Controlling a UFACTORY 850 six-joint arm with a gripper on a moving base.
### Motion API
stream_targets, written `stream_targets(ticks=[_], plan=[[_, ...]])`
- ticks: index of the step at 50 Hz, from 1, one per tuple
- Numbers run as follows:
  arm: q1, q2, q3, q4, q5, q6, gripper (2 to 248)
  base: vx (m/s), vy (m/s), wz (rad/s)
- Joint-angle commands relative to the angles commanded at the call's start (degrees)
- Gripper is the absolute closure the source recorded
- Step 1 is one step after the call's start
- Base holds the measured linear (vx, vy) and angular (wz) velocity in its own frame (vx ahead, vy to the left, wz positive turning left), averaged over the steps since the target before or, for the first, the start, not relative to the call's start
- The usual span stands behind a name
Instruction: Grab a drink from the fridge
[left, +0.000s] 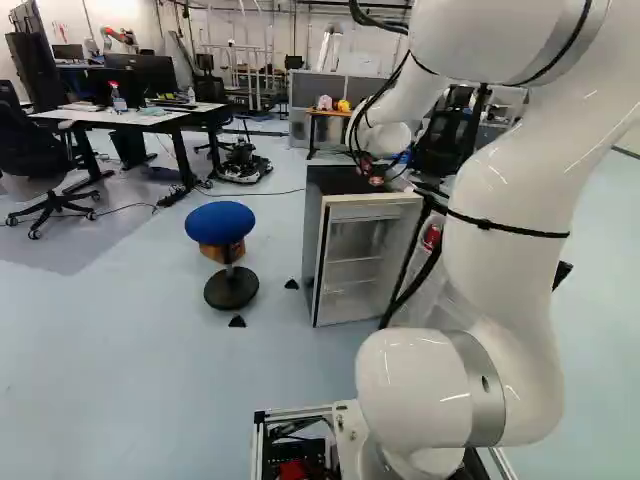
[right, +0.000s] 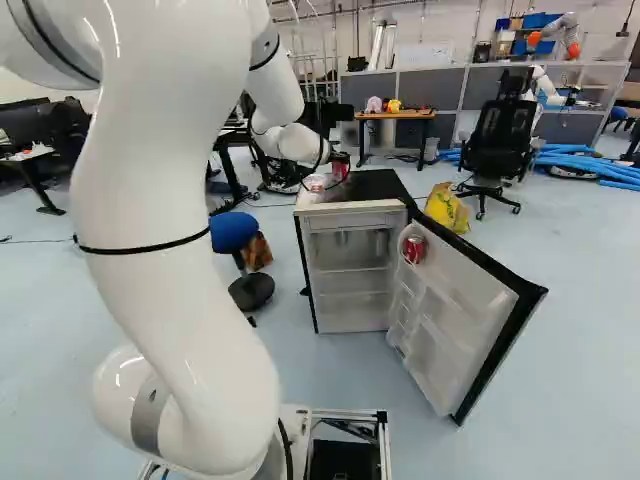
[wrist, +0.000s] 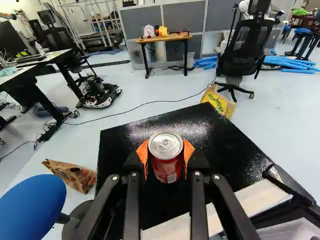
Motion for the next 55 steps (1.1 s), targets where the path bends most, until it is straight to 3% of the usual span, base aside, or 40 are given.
stream_targets(ticks=[32, 55], plan=[[0.38, -4.97, -5.92, 0.0, -5.04, 0.0, 158, 0.0, 0.0, 0.0], [0.41, -5.71, -6.23, 0.0, -5.34, 0.0, 158, 0.0, 0.0, 0.0]])
